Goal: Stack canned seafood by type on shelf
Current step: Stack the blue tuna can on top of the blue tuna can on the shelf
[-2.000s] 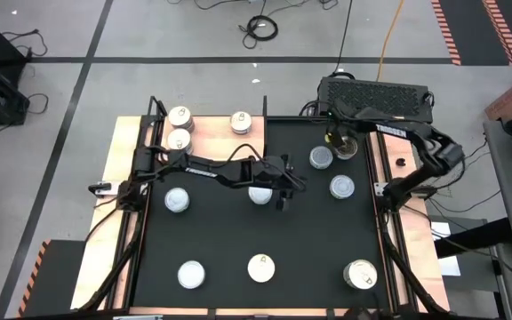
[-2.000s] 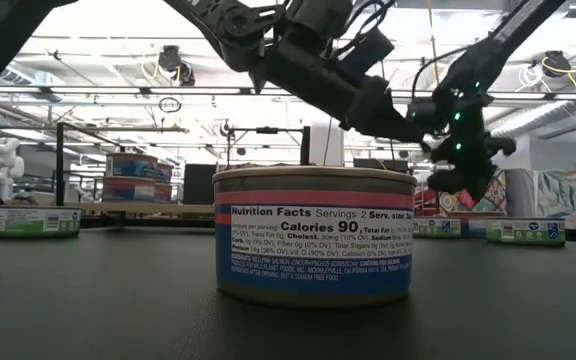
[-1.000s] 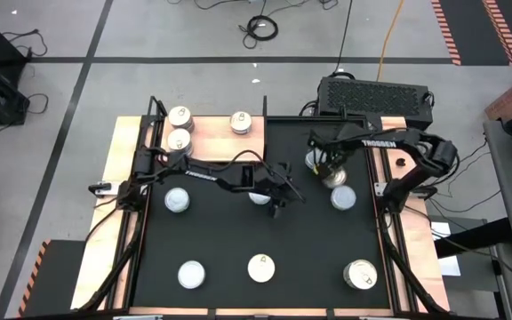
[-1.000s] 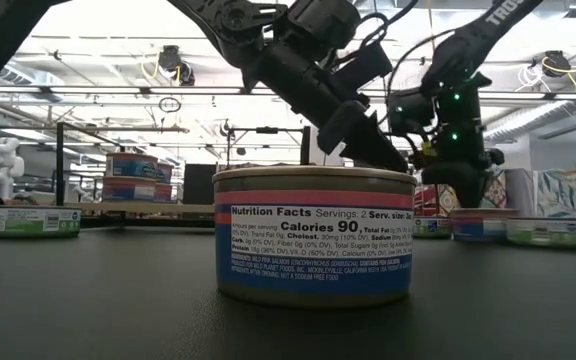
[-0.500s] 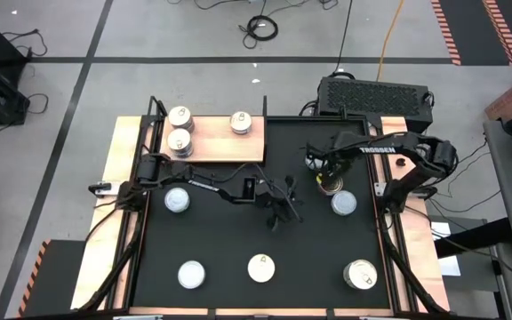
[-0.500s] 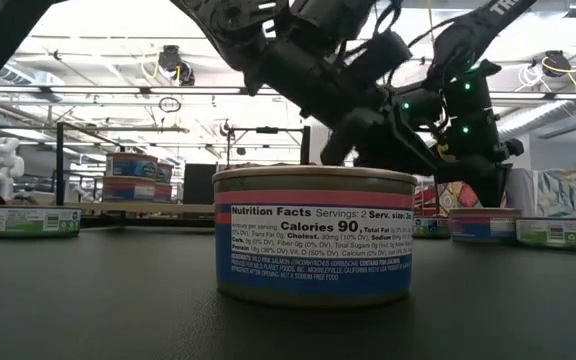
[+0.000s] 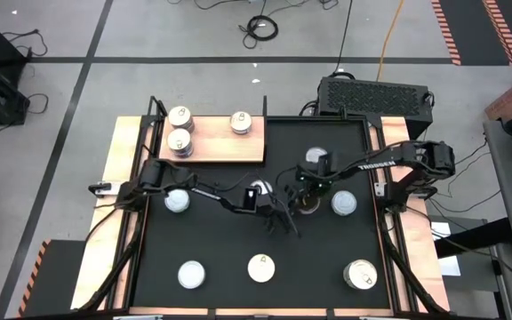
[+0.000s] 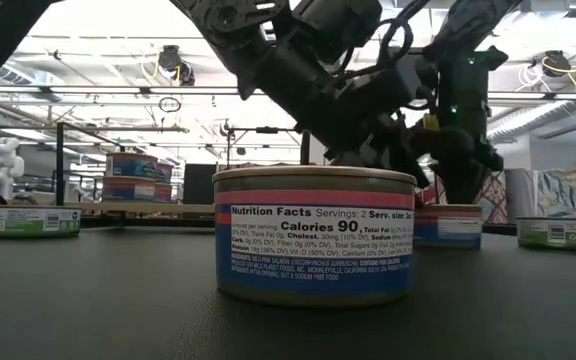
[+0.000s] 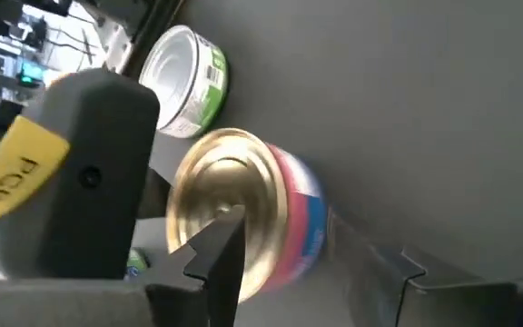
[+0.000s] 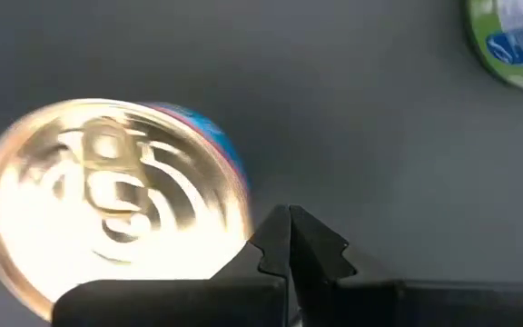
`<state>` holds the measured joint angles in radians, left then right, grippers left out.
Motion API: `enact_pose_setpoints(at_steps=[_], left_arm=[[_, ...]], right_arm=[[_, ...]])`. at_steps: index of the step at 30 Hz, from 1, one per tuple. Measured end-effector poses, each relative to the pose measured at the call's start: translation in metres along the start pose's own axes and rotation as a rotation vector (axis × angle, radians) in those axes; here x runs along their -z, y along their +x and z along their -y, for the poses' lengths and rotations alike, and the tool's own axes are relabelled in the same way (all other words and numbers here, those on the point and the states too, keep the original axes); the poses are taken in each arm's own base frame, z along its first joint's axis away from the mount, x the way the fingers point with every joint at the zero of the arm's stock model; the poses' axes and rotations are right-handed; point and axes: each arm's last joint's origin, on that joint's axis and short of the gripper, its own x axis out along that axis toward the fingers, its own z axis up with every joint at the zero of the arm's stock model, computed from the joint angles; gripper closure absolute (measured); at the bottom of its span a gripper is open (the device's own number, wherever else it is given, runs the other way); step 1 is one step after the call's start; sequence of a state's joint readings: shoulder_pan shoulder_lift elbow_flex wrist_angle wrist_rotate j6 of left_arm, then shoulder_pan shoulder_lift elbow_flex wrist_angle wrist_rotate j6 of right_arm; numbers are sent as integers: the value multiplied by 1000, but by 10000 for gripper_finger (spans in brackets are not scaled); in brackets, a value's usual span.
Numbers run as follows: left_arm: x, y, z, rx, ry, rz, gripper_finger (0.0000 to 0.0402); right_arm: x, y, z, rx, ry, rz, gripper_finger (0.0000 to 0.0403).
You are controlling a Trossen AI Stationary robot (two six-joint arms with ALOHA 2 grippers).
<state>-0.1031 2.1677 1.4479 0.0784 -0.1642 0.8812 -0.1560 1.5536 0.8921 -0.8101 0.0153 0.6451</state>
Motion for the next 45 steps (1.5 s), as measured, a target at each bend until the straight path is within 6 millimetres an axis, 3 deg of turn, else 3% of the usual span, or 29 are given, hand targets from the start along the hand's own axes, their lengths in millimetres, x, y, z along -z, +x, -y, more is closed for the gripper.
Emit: enact_pose_setpoints(at_steps=[13, 28, 45], left_arm=[[2, -1, 6, 10, 95, -75, 242], [6, -1, 8, 53, 177, -95, 242], [7, -1, 9, 66, 208, -101, 242]], right_arm=[[-1, 0, -9, -69, -74, 26, 403], [10, -5, -2, -25, -117, -59, 403], [5, -6, -12, -208, -240, -47, 403]])
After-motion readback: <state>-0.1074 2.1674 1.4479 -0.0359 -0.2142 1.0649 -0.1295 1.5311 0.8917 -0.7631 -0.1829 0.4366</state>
